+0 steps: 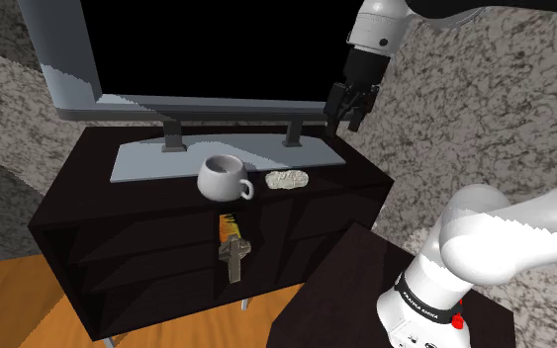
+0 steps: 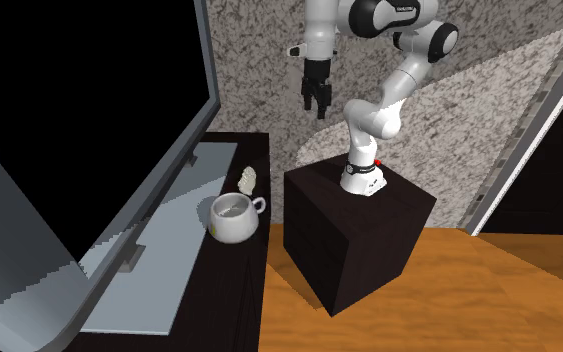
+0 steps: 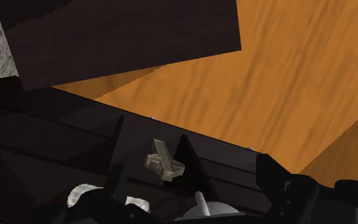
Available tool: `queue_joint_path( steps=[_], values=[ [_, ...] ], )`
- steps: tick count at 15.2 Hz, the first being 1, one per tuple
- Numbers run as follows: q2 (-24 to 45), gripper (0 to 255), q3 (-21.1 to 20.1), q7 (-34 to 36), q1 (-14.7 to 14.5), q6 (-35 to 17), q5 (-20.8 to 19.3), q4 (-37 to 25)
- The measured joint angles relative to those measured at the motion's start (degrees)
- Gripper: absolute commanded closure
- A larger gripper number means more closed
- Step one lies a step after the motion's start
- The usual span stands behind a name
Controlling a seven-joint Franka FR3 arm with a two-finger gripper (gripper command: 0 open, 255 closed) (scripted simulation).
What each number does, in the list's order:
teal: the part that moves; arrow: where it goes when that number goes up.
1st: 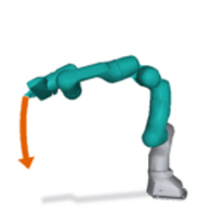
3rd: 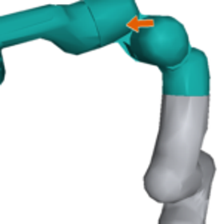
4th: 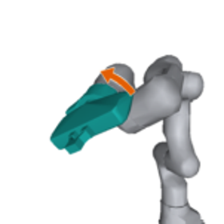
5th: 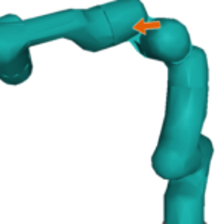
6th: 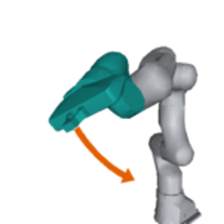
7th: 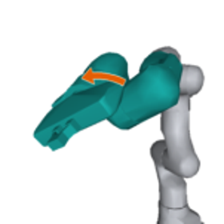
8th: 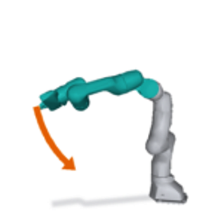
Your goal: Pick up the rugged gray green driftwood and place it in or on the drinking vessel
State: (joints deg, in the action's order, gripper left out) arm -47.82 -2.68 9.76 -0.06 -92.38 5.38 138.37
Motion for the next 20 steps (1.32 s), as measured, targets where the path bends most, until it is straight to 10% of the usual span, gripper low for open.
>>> queue_joint_path(
  steps=[20],
  values=[
    [28.9,0,4.1,-28.2,-1.2,-33.4,-21.8,5.7]
  ],
)
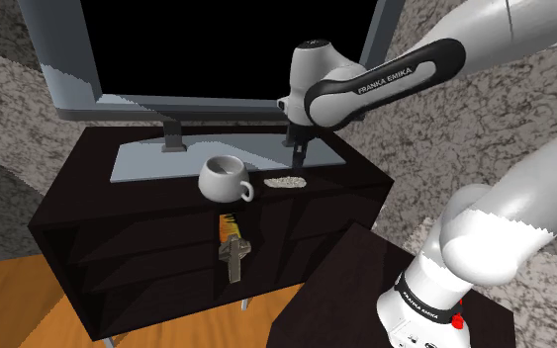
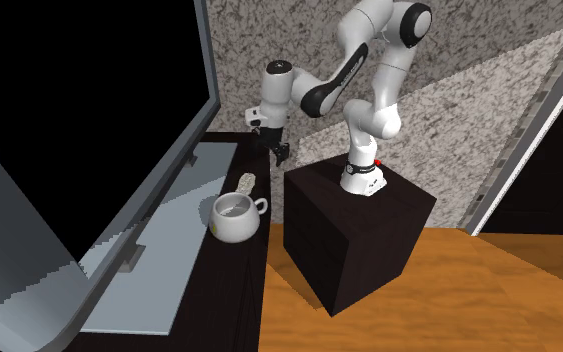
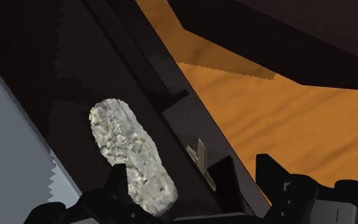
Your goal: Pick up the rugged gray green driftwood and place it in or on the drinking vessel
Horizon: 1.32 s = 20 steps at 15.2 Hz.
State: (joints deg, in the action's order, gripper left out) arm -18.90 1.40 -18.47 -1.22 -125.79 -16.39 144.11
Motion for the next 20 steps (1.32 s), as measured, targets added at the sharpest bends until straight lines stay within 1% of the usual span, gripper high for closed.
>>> queue_joint_path(
  steps=[4,8,15,20],
  values=[
    [8.4,0,0.2,-3.2,0.9,-7.7,-6.5,-1.3],
    [17.5,0,0.3,-4.8,1.7,-13.7,-13.5,-5.0],
    [23.0,0,1.5,-3.6,2.8,-18.9,-17.6,-5.6],
    [23.9,0,1.7,-3.0,2.8,-19.8,-18.3,-5.5]
  ],
)
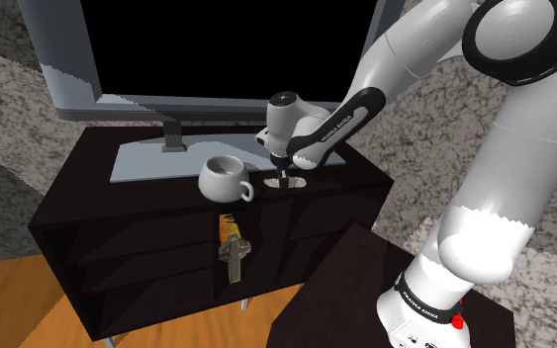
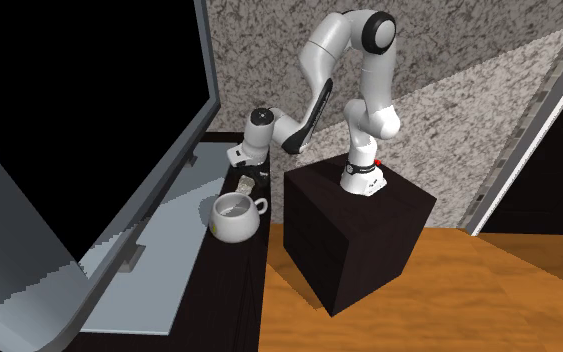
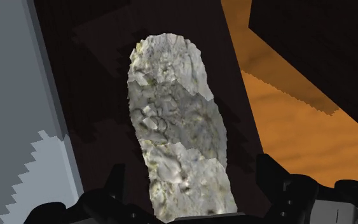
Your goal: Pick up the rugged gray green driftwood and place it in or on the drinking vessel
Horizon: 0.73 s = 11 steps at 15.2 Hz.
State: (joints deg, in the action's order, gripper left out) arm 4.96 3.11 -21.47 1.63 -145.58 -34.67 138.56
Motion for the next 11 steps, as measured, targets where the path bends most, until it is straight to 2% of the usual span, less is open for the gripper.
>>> queue_joint_path(
  steps=[2,3,11],
  values=[
    [0.0,0,0.0,0.0,0.0,0.0,0.0,0.0],
    [0.0,255,0.0,0.0,0.0,0.0,0.0,0.0],
    [0.0,255,0.0,0.0,0.0,0.0,0.0,0.0]
  ],
)
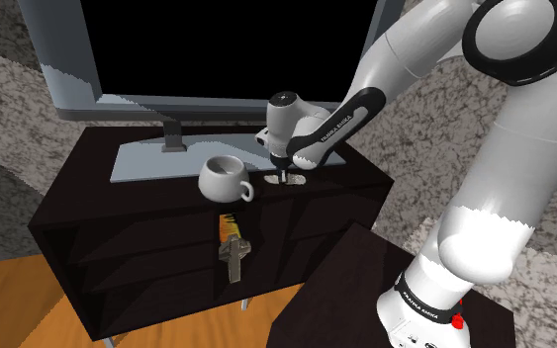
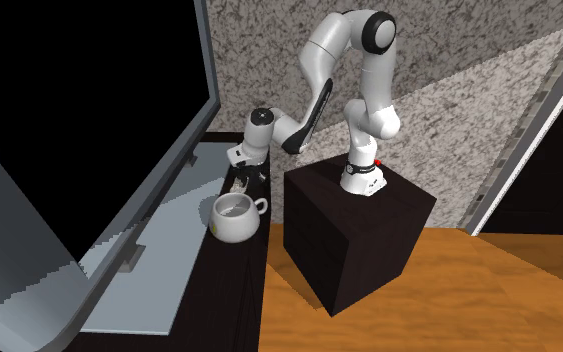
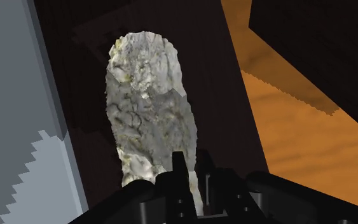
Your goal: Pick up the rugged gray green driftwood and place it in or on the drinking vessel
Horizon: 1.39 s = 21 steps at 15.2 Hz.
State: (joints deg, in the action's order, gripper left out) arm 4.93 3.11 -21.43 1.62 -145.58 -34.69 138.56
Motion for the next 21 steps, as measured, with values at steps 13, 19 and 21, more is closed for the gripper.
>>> queue_joint_path(
  steps=[13,19,21],
  values=[
    [-3.2,0,0.1,-6.8,0.6,6.0,6.0,-2.7],
    [3.4,0,-0.1,-27.7,2.1,14.5,22.6,-13.2],
    [7.6,0,-1.4,-35.8,3.1,19.1,28.7,-19.2]
  ],
)
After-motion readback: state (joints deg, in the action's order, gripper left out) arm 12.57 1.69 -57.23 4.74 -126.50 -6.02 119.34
